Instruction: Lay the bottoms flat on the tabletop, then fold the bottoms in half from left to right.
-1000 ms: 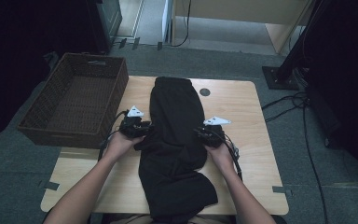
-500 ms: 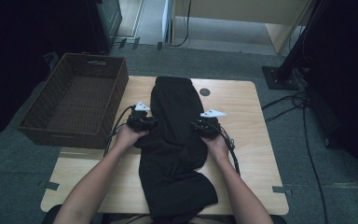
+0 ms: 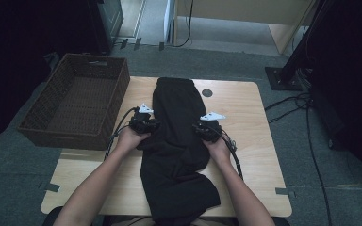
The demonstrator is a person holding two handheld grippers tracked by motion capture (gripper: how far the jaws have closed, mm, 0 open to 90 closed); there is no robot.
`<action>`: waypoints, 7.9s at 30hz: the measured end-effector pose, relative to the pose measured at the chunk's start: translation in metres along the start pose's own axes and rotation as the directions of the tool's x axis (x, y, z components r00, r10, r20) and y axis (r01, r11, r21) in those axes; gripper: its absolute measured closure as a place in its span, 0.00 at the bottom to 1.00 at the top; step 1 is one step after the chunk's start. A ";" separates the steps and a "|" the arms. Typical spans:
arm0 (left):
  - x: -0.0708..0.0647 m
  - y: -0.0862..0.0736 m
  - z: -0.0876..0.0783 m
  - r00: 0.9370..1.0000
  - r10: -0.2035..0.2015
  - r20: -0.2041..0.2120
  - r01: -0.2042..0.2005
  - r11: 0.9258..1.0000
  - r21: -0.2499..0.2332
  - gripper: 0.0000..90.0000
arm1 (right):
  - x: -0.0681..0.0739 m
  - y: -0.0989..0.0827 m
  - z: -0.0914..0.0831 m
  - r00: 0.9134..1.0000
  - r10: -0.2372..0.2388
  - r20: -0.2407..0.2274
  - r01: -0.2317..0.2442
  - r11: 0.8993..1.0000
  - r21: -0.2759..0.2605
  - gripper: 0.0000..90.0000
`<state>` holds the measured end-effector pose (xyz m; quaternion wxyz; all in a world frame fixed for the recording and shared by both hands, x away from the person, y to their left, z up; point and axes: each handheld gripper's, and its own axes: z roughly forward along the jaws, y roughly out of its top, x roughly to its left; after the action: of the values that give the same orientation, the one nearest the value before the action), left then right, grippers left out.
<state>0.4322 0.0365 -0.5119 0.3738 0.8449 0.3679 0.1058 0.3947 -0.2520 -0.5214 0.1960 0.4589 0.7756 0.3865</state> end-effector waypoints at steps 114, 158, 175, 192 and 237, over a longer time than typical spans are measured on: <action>0.012 0.033 -0.019 0.998 -0.050 0.029 0.052 0.996 -0.074 0.99 | -0.027 0.048 -0.001 0.987 0.135 -0.088 -0.130 0.990 0.057 0.94; -0.040 -0.046 -0.056 0.993 0.115 0.012 -0.115 0.993 -0.024 0.96 | 0.019 -0.018 -0.058 0.992 -0.021 -0.126 0.031 0.996 0.082 0.93; 0.008 0.004 -0.002 0.997 0.012 -0.074 -0.013 1.000 -0.007 0.97 | -0.012 0.007 -0.006 0.997 0.062 -0.047 -0.059 0.997 0.057 0.92; 0.027 0.042 -0.009 0.993 -0.034 -0.117 0.021 0.993 -0.112 0.99 | -0.036 0.047 0.009 0.983 0.181 -0.028 -0.181 0.983 0.014 0.94; 0.002 0.001 -0.003 0.994 0.083 -0.067 -0.082 0.997 0.016 0.97 | -0.003 0.012 -0.005 0.999 0.029 -0.026 -0.027 0.997 0.079 0.93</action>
<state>0.4326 0.0390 -0.5091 0.3510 0.8577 0.3458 0.1472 0.3992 -0.2537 -0.5091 0.1618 0.4716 0.7864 0.3646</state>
